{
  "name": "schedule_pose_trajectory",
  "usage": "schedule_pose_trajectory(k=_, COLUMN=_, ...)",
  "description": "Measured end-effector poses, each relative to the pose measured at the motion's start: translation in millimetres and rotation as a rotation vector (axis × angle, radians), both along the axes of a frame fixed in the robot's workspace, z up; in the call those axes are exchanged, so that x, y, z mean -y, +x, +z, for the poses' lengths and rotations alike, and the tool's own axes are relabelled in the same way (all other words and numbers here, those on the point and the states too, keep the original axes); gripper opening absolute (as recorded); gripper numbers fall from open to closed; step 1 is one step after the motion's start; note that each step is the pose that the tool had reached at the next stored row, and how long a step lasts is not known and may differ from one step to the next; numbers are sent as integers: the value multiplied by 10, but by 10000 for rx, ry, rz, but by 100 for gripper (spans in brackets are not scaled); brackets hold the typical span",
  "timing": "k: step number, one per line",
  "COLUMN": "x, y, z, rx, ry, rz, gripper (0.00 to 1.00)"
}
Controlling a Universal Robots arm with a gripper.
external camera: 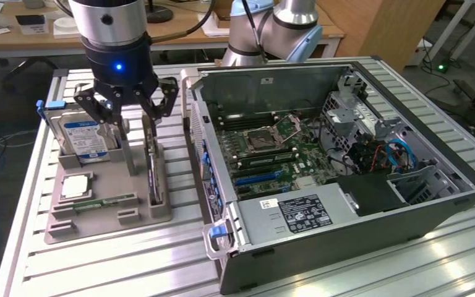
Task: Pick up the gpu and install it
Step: 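Pick up the gpu and move the gpu toward the slot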
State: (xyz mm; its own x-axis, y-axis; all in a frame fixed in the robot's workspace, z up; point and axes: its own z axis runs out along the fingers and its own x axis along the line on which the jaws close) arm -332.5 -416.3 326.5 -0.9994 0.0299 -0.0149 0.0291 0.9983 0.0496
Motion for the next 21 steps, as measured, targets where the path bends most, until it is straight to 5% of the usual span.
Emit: schedule_pose_trajectory(k=21, x=0, y=1, z=-137, rx=0, ry=0, rz=0, gripper=53)
